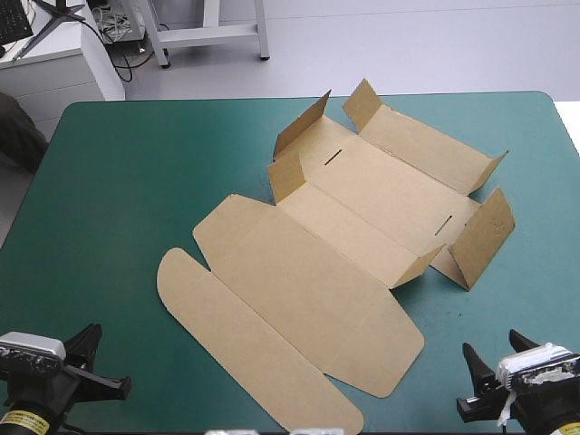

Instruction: Fold the box

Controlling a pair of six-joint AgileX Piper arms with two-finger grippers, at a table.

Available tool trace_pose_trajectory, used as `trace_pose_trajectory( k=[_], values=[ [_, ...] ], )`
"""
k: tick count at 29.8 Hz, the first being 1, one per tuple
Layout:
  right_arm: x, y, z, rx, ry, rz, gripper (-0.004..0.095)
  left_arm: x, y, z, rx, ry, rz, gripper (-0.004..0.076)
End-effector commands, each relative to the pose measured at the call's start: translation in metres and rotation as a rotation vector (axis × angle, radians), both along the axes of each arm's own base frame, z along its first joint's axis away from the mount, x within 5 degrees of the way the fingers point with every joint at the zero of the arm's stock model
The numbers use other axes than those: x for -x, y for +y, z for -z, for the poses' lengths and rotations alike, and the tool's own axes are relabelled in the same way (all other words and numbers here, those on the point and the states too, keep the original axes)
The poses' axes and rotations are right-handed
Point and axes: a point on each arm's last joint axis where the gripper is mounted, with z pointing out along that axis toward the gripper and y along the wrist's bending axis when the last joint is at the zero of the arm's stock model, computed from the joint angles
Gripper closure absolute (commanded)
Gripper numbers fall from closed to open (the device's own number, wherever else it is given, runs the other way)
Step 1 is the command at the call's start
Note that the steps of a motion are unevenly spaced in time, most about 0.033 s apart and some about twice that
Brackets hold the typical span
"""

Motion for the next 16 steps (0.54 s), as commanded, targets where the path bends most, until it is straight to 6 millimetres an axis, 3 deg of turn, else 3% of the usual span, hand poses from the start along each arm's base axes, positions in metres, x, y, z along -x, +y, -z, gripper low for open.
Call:
trace_pose_trajectory(
  k=[1,7,16],
  values=[
    [-0.002,0.001,-0.013,-0.094,-0.058,0.023,0.0278,-0.002,-0.001,-0.013,0.017,-0.083,0.001,0.0734],
    [-0.015,0.004,-0.025,-0.195,0.024,0.027,0.0279,-0.002,-0.001,-0.013,0.017,-0.083,0.001,0.0734],
    [-0.064,0.007,-0.062,-0.379,0.163,0.072,0.0311,-0.002,-0.001,-0.013,0.017,-0.083,0.001,0.0734]
  ],
)
